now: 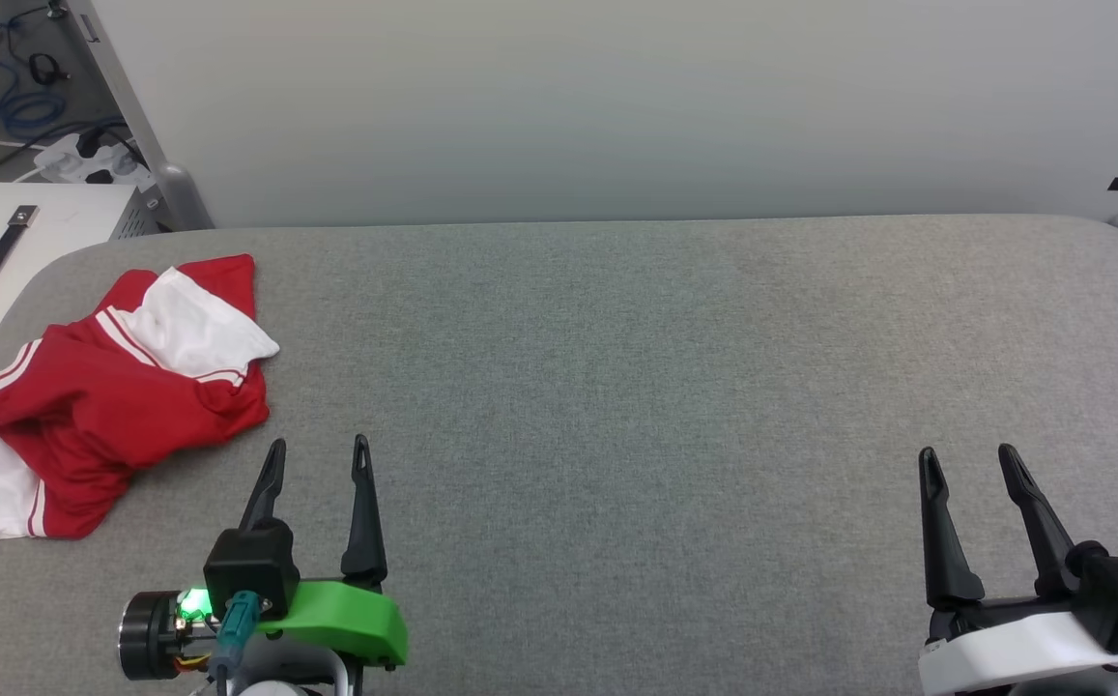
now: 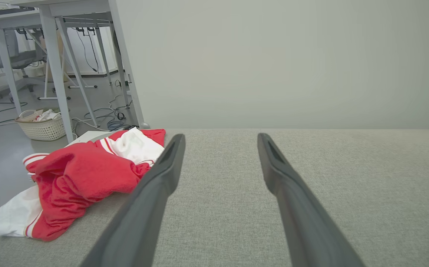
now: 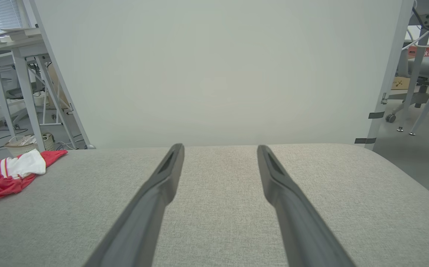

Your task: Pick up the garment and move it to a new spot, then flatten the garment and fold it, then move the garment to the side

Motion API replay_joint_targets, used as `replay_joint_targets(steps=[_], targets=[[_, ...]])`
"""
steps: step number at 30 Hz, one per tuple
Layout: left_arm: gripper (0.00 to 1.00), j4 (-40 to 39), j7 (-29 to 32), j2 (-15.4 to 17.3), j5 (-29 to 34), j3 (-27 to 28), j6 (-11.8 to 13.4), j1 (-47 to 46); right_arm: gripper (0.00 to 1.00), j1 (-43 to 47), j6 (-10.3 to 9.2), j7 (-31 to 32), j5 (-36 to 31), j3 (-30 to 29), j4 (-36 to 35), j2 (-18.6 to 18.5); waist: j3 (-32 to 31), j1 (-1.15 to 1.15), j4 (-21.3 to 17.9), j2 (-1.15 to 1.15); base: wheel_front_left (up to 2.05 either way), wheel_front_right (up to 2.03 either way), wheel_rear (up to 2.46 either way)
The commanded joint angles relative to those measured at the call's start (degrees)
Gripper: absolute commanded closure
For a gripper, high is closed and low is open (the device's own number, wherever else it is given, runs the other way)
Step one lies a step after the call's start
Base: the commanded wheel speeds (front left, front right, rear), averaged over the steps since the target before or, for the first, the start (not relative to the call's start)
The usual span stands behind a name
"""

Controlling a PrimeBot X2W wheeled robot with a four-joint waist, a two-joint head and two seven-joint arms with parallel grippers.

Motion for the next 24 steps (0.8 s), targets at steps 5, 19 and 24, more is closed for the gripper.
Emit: replay_joint_targets(steps=[5, 19, 24], targets=[[0.00, 0.5, -1.1, -0.2, -0.8, -0.1, 0.1, 0.4, 0.00, 0.9, -0.04, -1.1, 0.9, 0.1, -0.7, 0.1, 0.0, 0.00, 0.1, 0.00, 0.00, 0.00, 0.00], [0.00, 1.3, -2.8, -0.3, -1.0, -0.6, 0.1, 0.8, 0.00, 2.0, -0.04, -2.7, 1.9, 0.0, -1.4, 0.1, -0.4, 0.00, 0.4, 0.00, 0.00, 0.00, 0.00], [0.00, 1.6, -3.2, -0.3, -0.7, -0.9, -0.1, 0.9, 0.00, 2.3, -0.04, -3.1, 2.0, -0.2, -1.3, 0.1, -0.4, 0.00, 0.5, 0.00, 0.00, 0.00, 0.00]])
